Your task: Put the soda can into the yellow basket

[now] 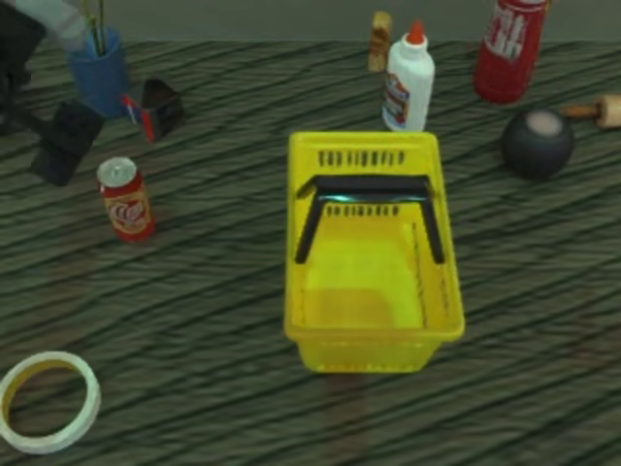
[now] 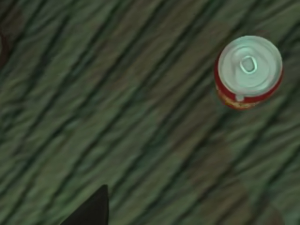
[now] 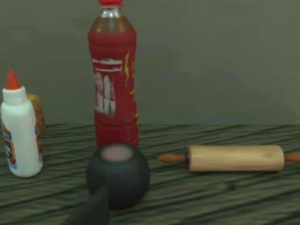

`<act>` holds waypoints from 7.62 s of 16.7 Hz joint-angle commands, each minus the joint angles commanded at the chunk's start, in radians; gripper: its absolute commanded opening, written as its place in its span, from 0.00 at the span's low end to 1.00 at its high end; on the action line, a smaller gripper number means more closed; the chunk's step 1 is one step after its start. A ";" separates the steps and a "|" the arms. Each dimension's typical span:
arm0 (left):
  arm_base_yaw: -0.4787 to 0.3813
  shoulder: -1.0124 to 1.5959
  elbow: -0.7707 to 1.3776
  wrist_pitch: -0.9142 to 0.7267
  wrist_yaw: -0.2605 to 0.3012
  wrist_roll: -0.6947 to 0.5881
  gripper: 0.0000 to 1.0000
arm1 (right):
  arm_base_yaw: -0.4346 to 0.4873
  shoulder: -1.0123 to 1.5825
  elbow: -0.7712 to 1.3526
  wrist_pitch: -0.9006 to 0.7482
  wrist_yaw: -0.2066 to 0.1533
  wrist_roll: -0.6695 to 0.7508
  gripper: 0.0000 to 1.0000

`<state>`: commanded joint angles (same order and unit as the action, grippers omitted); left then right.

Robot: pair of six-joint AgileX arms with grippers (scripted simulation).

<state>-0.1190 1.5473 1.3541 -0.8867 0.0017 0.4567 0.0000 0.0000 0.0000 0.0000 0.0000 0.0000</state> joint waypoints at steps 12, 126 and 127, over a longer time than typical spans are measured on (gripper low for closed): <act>-0.051 0.708 0.601 -0.382 0.002 0.197 1.00 | 0.000 0.000 0.000 0.000 0.000 0.000 1.00; -0.154 0.630 -0.171 1.855 1.176 -0.446 1.00 | 0.060 0.147 0.138 -0.135 -0.005 -0.088 1.00; -0.143 0.573 -0.197 1.828 1.140 -0.457 1.00 | 0.081 0.207 0.195 -0.186 -0.005 -0.121 1.00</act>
<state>-0.2619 2.1205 1.1575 0.9410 1.1417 -0.0003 0.0813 0.2071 0.1949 -0.1864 -0.0050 -0.1213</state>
